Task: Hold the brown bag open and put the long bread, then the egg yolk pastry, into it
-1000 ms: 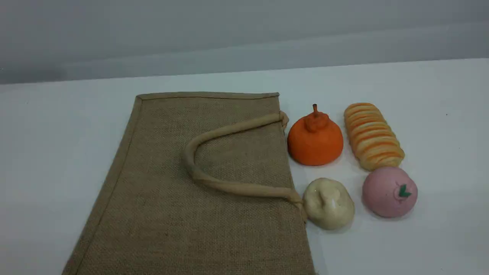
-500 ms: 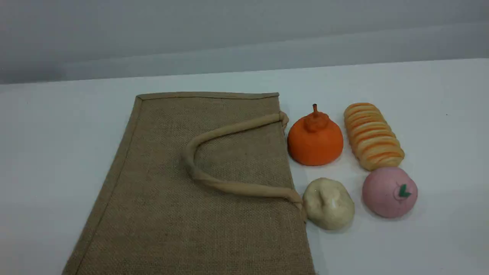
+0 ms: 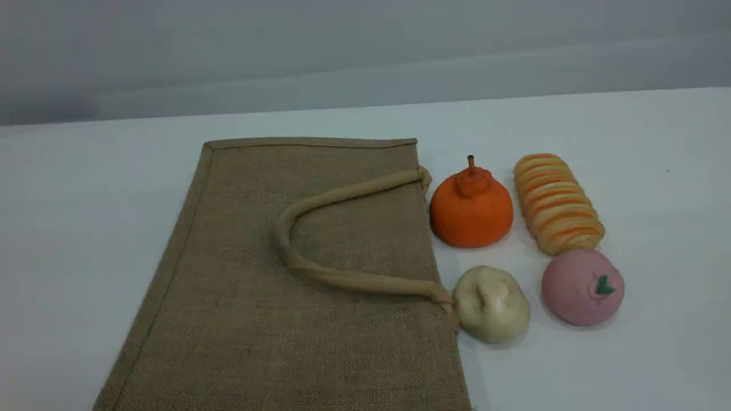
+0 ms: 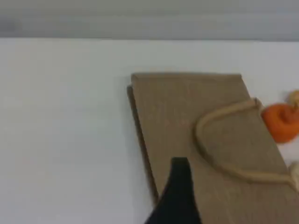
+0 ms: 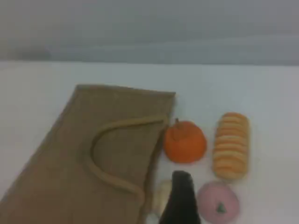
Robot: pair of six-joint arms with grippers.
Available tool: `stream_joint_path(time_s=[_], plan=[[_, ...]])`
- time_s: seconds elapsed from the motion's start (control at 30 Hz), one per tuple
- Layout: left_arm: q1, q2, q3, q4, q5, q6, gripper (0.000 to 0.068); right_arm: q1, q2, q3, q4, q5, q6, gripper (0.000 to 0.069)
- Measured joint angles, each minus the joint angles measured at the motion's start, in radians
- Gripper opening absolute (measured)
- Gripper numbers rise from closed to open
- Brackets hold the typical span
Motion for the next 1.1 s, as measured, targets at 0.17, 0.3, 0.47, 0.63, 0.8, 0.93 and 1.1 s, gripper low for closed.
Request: stream_joint_path(time_s=[0.17, 0.3, 0.47, 0.63, 0.8, 0.93, 1.1], plan=[[0.000, 0.311, -0.123, -0.018, -0.039, -0.050, 0.0567, 0.000, 0.253, -0.003, 0.086, -0.155, -0.053, 0.0510], [0.000, 0.554, -0.204, -0.077, -0.085, -0.059, 0.0564, 0.000, 0.450, -0.052, 0.144, -0.253, -0.080, 0.0510], [-0.002, 0.838, -0.310, -0.151, -0.092, -0.009, 0.0545, 0.000, 0.675, -0.161, 0.185, -0.269, -0.111, 0.0510], [-0.045, 1.097, -0.421, -0.235, -0.097, 0.045, 0.0541, 0.000, 0.873, -0.264, 0.211, -0.270, -0.136, 0.0510], [-0.125, 1.280, -0.518, -0.236, -0.120, 0.056, 0.0541, 0.000, 1.003, -0.298, 0.252, -0.276, -0.171, 0.0510], [-0.167, 1.370, -0.555, -0.233, -0.136, 0.008, 0.0541, 0.000, 1.051, -0.298, 0.267, -0.285, -0.194, 0.0510], [-0.214, 1.437, -0.553, -0.214, -0.138, -0.024, 0.0541, 0.000, 1.061, -0.298, 0.267, -0.285, -0.206, 0.0510]])
